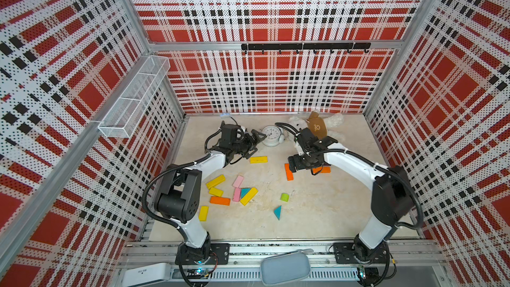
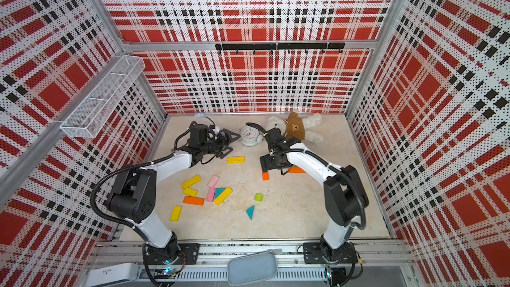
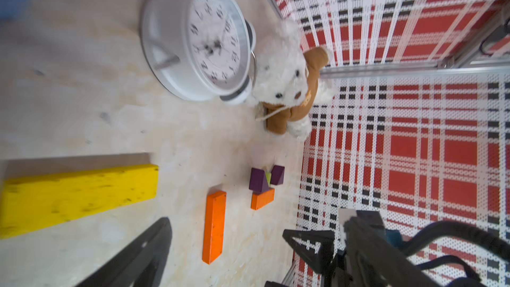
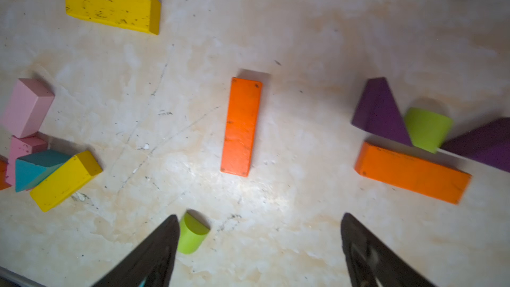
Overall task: Assemble a carrot with building blocks
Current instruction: Pick up the building block from the center of the board.
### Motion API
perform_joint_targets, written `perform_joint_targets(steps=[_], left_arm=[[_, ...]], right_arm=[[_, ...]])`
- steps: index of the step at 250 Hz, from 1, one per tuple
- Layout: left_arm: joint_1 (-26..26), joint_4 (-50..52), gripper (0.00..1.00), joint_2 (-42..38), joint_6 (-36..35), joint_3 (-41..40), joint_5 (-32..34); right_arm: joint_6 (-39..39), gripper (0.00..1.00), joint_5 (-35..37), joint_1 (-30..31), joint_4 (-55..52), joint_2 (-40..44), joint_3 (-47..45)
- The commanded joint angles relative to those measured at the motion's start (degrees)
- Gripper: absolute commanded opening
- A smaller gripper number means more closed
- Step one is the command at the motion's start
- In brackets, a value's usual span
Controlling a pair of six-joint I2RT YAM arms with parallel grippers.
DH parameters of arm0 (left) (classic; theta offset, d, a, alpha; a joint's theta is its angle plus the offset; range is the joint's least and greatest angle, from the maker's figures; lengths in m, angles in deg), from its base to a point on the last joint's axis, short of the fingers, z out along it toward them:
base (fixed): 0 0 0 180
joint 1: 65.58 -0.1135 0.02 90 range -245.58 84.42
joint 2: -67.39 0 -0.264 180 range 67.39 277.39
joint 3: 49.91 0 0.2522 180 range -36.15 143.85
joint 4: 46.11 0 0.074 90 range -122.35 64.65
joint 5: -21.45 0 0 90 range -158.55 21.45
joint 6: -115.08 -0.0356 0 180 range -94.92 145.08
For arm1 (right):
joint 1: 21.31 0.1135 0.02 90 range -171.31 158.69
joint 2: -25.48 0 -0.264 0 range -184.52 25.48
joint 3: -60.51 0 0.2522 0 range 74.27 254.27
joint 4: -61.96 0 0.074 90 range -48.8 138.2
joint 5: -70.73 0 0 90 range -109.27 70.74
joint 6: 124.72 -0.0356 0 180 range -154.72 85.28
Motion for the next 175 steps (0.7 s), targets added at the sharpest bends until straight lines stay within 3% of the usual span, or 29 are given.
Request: perform_joint_targets(steps=[1,72,175], left_arm=[[-2.8,0.2,0.99,-2.7,-0.7,0.7,0.6],[-5.0,0.3,0.99,-2.9,-0.3,0.8,0.4],[-8.8,0.2,0.99,-3.3,0.8,0.3,0.6]], right_arm=[[-1.3,0.87,-1.4,0.3,2.5,-7.1,4.2],[-2.1,0.87,-3.4,0.2,3.0,-17.2,10.8],[-2.0,0.84,-9.7,2.8,4.9,-23.5,15.7]])
